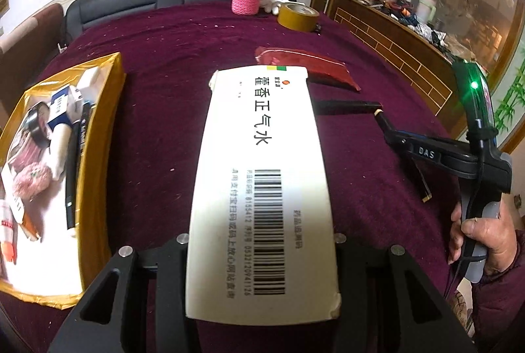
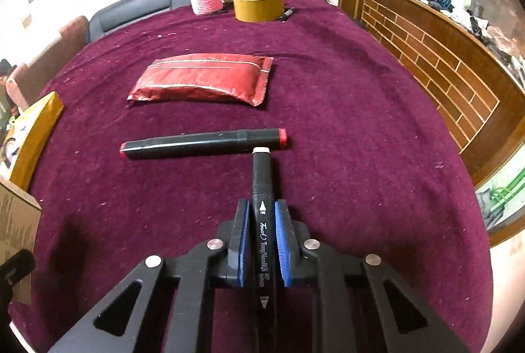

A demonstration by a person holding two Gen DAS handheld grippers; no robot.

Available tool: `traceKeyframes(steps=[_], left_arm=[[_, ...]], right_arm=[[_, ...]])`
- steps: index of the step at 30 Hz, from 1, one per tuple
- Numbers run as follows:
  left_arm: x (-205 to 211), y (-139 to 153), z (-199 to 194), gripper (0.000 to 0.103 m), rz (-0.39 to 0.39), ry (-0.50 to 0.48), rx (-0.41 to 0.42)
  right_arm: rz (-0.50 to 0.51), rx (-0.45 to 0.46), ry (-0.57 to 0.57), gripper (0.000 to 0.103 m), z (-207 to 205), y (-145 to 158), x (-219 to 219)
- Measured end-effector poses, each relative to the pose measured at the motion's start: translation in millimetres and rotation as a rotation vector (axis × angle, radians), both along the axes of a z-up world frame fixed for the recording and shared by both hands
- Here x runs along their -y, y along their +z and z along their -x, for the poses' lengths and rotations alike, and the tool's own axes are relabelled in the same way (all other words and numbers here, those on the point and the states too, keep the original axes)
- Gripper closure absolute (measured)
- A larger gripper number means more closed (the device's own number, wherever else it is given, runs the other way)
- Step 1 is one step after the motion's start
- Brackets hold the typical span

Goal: Organize objects
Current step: 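Grasp white medicine box with left tool while right tool grasps black marker, then carry the medicine box and black marker over the tray with both tools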

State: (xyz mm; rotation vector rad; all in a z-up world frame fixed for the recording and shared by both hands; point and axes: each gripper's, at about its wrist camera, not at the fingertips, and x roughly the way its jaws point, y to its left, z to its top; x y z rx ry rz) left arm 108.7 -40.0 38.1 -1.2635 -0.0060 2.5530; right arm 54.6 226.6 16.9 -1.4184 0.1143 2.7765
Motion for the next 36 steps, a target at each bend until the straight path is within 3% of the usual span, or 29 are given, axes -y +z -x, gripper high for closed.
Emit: traceKeyframes(steps=[13,27,36], left_arm=[[37.4,8.1,-26.2,0.063,-0.060,0.057,-0.028],[75.0,23.6,-53.5,0.062,-0.097,0.120,-0.084],[122.2,35.4,-66.9,0.062,-0.108,0.224,-0.119]], right_arm=[[0.161,-0.081,0.080,0.086,-32.7,30.6,18.5],[0.206,-0.224,0.196,0.086,-56.1,86.0,65.8],[0.218,-0.293,0.322,0.086,-59.0,121.2,120.0]])
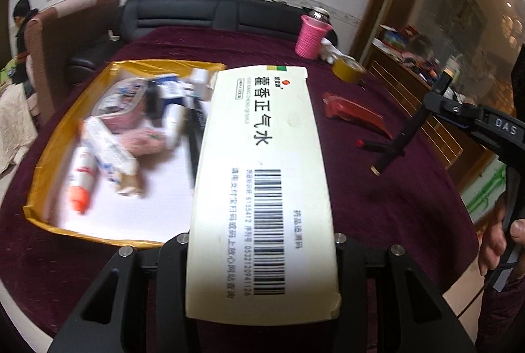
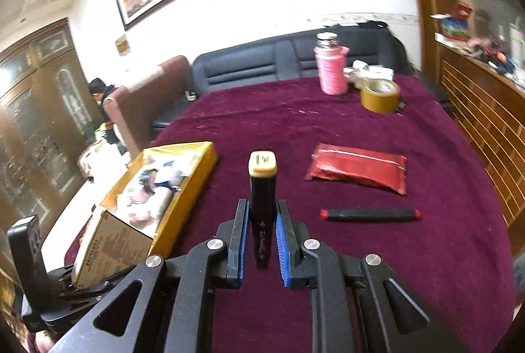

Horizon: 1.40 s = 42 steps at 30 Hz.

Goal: Organize objects
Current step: 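Carry the medicine box and black marker over the tray with both tools, then lower medicine box and marker into the tray and open both tools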

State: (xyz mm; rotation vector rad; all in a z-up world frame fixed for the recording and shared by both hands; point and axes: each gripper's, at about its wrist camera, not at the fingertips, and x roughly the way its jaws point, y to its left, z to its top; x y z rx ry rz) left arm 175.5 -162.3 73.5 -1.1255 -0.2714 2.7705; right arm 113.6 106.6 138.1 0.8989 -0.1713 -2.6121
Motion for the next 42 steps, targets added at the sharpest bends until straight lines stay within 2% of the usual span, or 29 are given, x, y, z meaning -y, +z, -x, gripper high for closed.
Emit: traceKeyframes(steps=[7,14,27,36,42], left_arm=[[58.6,15.1,-10.2,0.062,0.047,0.143,-0.044],[102.0,8.6,-3.4,0.062,0.073,0.241,-0.027],[122.4,-18.6,30.2,0.062,0.148,0.256,0.053],[131.8,-36.0,47.6,0.062,0.177,0.272,0.106],[133.9,-39.4,58.0,0.062,0.182,0.278,0.106]], right_arm=[[0.029,-0.018,0.121,0.086,0.4,14.0,46.3],[0.059,0.021,0.244,0.086,9.2,9.9,91.9],[0.044,0.179,0.403,0.085,31.8,-33.9,159.7],[0.025,0.249,0.410,0.085,53.2,-61.5,191.4],[0.013,0.267,0.393,0.085,69.6,-68.3,204.5]])
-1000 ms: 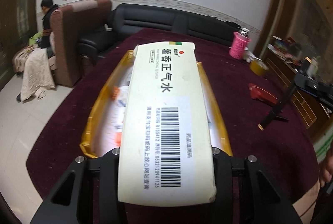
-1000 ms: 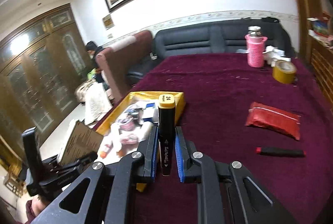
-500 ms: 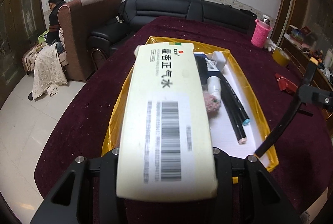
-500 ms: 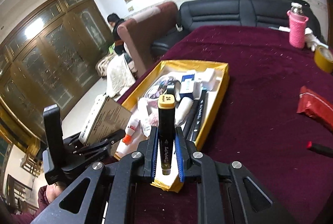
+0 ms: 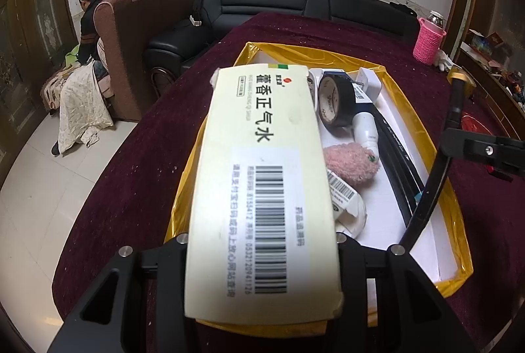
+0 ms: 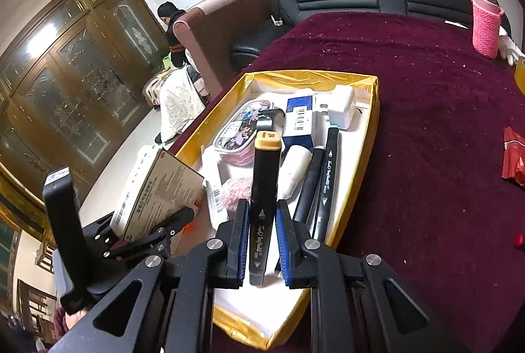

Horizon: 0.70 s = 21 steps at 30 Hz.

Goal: Organize objects
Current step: 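Lower medicine box and marker into the tray and open both tools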

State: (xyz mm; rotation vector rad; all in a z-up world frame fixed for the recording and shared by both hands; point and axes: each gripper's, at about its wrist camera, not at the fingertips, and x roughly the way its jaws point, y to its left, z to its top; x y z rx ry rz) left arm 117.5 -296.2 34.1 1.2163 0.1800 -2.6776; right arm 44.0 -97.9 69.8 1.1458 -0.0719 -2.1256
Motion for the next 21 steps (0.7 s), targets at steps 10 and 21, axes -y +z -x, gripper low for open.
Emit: traceKeyframes(steps=[10,21], left_arm=[[-2.8,-1.9,7.3,0.062,-0.005,-0.008,-0.008],[3.2,4.0,5.4,0.033,-0.046,0.014,-0.035]], right_arm=[[-0.066,0.062,0.002,0.085,14.3,-29.8,22.8],[-0.104,0.102,0.031,0.085,7.9,-47.9,32.4]])
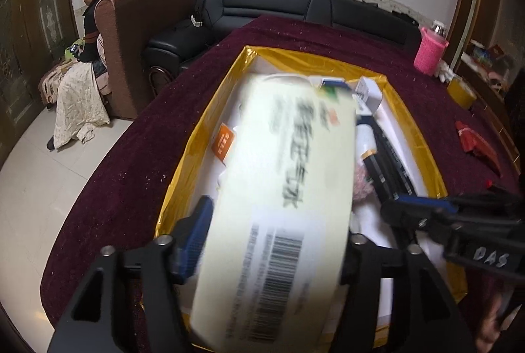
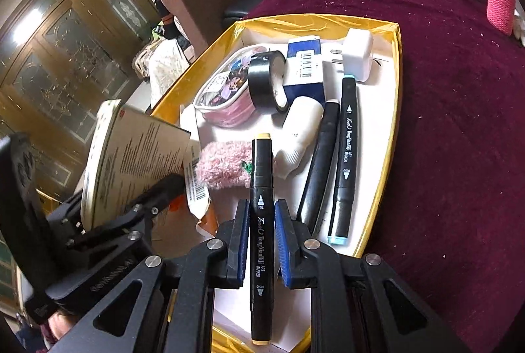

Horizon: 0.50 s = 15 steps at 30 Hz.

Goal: Organize objects
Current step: 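Lower medicine box and marker into the tray and open both tools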

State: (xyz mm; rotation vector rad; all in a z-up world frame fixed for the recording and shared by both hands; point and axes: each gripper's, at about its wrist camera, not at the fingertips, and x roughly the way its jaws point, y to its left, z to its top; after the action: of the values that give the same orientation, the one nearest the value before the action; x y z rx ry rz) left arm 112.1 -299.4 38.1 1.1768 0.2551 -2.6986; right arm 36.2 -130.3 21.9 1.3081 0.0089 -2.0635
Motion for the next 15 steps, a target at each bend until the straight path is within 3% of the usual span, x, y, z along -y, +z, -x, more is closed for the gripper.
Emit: traceKeyframes(steps=[6,8,15], left_arm=[[-1.5,17.6,-11.1,0.015,-0.020,0.007,-0.052],[-3.7,23.3,-13.9,0.014,-0.012,0.012,-0.058],[-3.9,32.9,-22.6,0.010,0.004,0.036,-0.078]], right_arm=[[-0.023,-0.014,0.012,0.082,-0.8,-1.2,5.8],[-0.026,-0.020,0.015,0.066,-0.7,-0.4,6.6],[-0.026,-0.050,-0.005,0.039,-6.6,8.6,-3.6]])
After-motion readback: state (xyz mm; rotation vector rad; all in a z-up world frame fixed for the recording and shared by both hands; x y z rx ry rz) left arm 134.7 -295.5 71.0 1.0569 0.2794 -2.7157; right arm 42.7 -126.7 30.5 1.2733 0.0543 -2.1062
